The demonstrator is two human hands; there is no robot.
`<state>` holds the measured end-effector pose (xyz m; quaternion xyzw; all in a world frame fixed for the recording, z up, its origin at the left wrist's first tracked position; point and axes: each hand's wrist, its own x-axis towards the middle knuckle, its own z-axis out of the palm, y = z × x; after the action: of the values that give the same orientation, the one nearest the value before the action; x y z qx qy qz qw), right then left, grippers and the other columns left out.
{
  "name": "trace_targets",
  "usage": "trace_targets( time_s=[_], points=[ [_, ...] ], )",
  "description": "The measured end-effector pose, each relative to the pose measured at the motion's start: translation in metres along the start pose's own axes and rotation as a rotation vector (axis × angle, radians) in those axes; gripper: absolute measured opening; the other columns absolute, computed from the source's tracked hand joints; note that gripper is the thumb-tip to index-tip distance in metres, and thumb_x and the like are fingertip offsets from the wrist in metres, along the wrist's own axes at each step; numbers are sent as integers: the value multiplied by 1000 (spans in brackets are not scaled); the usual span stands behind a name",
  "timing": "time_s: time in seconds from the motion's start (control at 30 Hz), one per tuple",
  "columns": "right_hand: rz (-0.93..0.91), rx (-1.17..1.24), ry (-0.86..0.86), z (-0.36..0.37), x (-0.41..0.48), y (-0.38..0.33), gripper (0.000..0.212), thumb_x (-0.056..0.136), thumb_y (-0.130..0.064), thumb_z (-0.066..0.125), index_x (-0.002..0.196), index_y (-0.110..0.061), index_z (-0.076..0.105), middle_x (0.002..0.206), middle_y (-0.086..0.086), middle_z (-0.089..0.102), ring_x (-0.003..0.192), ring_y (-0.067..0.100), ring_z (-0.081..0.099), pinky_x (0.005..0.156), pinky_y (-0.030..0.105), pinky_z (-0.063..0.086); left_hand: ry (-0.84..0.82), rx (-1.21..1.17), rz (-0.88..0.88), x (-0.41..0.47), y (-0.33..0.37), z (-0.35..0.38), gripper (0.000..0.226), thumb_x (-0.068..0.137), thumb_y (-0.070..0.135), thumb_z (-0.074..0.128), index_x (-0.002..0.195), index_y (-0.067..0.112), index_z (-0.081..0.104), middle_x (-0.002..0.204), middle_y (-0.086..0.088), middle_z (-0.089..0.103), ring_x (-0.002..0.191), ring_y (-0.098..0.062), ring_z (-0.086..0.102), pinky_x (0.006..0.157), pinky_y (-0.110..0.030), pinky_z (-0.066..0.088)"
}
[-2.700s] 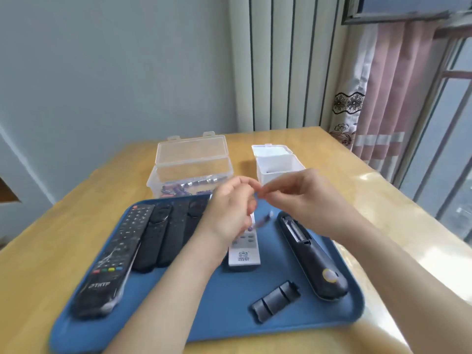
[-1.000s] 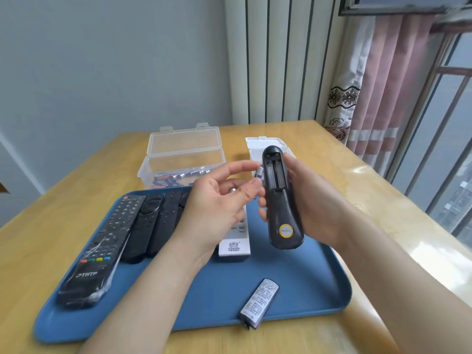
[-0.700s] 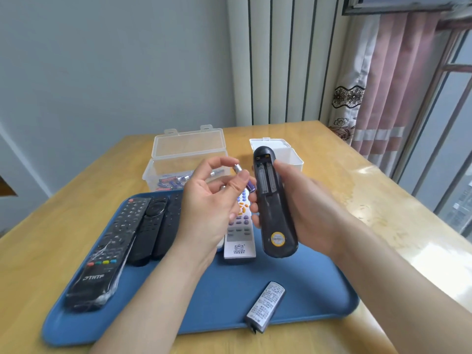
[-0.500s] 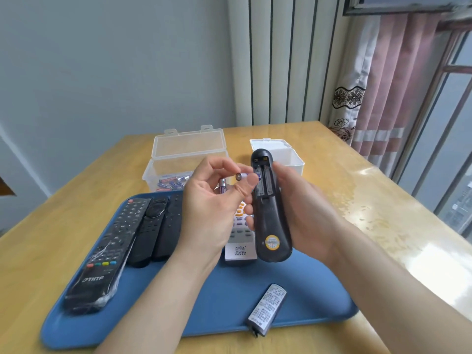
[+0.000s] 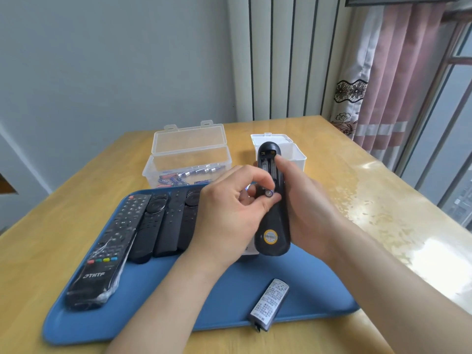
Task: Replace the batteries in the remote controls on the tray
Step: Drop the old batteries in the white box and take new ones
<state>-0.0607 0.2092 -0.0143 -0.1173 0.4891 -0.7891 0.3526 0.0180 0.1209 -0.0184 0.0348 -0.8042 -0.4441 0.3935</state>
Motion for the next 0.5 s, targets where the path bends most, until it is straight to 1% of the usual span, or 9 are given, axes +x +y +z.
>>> trace_targets(
  time_s=[0.13,0.2,0.27,0.3,0.37,0.4,0.43,0.47,0.5],
  points=[
    [6,3,-2,1,1,4,47,98,-48,46,90,-5,65,85,16,59,77,28,60,76,36,52,-24,63,15,0,-3,-4,27,69,9,84,74,29,66,63,22,55,53,-4,43,56,-6,33],
    [11,3,6,0,1,3,52,98,-52,44,93,-4,64,85,15,59,78,28,60,77,37,51,-65,81,64,1,-5,-7,20,69,14,83,81,25,71,76,18,63,62,-5,52,59,-8,38],
    [0,-1,4,-1,-1,1,54,97,-54,43,90,-6,65,82,12,61,75,25,62,72,34,53,-84,91,86,2,-7,-7,17,71,18,79,87,20,75,88,13,69,74,-7,61,64,-15,45],
    [-8,-6,2,0,-2,1,53,98,-54,43,88,-7,65,79,10,62,72,23,63,68,32,53,-76,89,73,2,-7,-8,16,72,18,78,88,19,76,90,13,70,78,-7,63,68,-17,47],
    [-26,-31,4,2,-5,1,50,98,-52,44,89,-8,66,74,8,67,67,21,67,60,30,55,-38,74,1,3,-7,-8,13,75,16,78,87,21,77,87,16,71,77,-3,64,71,-18,50],
    [-34,-67,7,4,-6,2,50,98,-52,45,92,-7,67,75,9,69,67,22,68,61,32,58,-16,67,-48,4,-7,-9,14,76,15,79,86,25,77,83,18,72,73,-2,64,71,-21,53],
    [-40,-115,9,6,-6,4,51,97,-53,46,96,-7,67,78,12,70,71,25,68,67,39,61,2,62,-91,5,-8,-9,16,76,14,79,83,28,76,78,19,71,69,-4,64,71,-27,54],
    [-44,-156,8,7,-6,6,52,96,-54,47,99,-6,67,83,15,70,77,28,67,78,47,61,16,56,-119,5,-8,-9,18,76,13,79,80,31,75,73,19,70,65,-8,64,69,-32,55],
    [-51,-184,6,9,-7,6,53,96,-55,47,102,-7,67,86,17,69,81,30,66,85,50,57,26,44,-136,6,-8,-10,21,76,12,79,78,32,75,68,19,69,63,-11,64,68,-37,56]
  ],
)
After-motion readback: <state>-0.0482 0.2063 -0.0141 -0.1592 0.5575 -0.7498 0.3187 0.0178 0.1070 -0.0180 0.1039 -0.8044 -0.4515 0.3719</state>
